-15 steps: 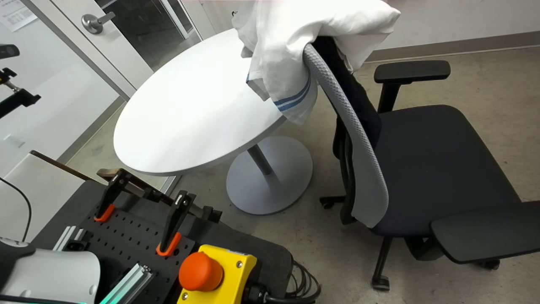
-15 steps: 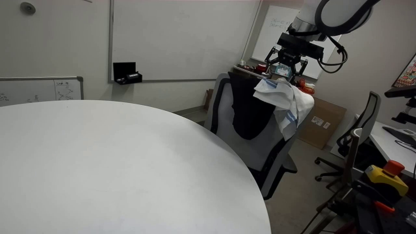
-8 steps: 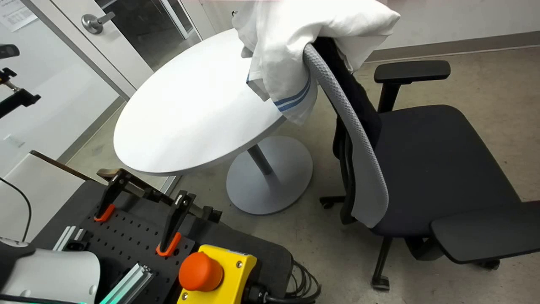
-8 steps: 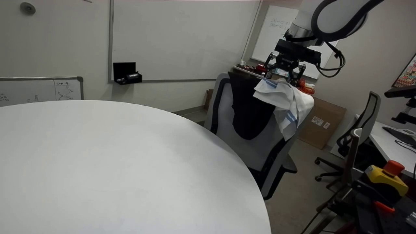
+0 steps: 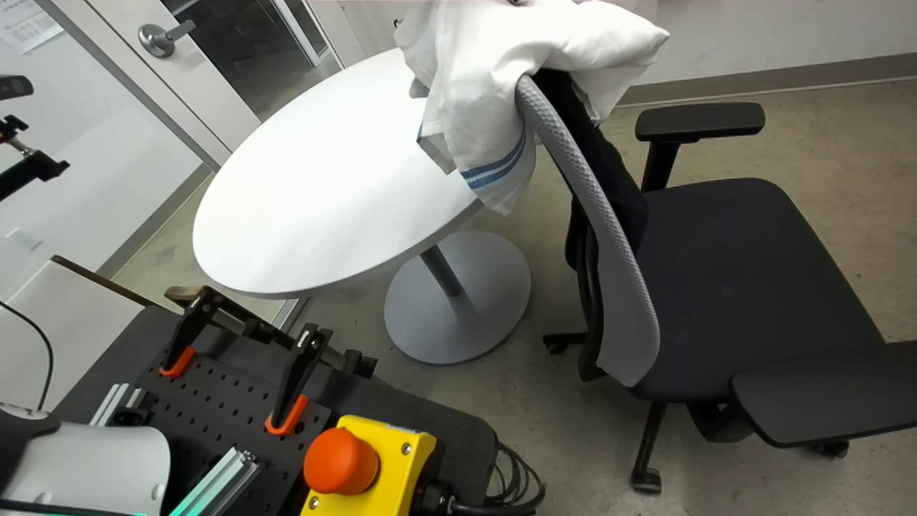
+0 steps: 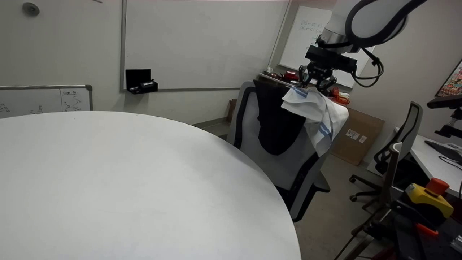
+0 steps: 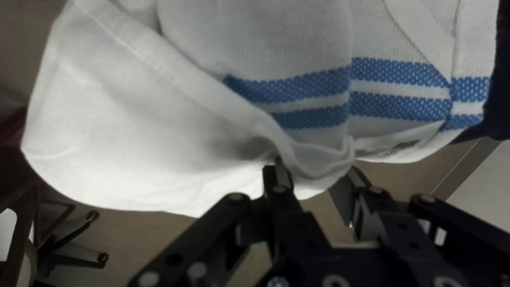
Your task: Move the black t-shirt from the backrest of the chair to the table
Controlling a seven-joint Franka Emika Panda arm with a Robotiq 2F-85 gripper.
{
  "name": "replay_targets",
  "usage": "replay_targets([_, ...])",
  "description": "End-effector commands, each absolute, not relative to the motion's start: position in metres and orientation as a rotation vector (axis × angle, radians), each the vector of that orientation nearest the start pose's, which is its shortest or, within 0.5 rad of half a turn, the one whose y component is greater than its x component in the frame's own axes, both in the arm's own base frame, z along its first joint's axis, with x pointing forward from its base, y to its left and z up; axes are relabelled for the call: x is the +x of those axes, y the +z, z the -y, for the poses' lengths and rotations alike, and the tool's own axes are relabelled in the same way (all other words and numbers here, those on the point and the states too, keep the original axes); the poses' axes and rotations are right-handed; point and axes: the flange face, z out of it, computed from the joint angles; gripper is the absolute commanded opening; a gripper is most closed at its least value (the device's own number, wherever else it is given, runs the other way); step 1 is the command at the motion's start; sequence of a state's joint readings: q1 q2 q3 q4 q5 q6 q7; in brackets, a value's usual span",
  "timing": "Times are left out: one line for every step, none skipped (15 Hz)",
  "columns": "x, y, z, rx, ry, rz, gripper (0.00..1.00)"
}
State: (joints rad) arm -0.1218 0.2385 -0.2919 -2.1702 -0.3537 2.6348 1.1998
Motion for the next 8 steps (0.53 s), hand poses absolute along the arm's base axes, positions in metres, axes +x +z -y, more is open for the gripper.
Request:
replay_targets([0.541, 0.32, 0.221, -2.516, -0.46, -2.046, 0.01])
replay_targets([0.541, 0.324, 0.22, -2.489, -0.439, -2.056, 0.0])
replay_targets([0.541, 0.328, 0.218, -2.459, -0.412, -2.067, 0.0])
replay_targets([0.541, 0.334, 0.217, -2.424, -0.389, -2.077, 0.0])
replay_targets([0.542, 0.344, 0.217, -2.382, -0.376, -2.085, 0.0])
replay_targets([0.543, 0.357, 0.218, -2.335, -0.374, -2.092, 0.01])
replay_targets([0.545, 0.369, 0.218, -2.294, -0.38, -2.095, 0.01])
replay_targets([0.546, 0.382, 0.219, -2.257, -0.394, -2.098, 0.01])
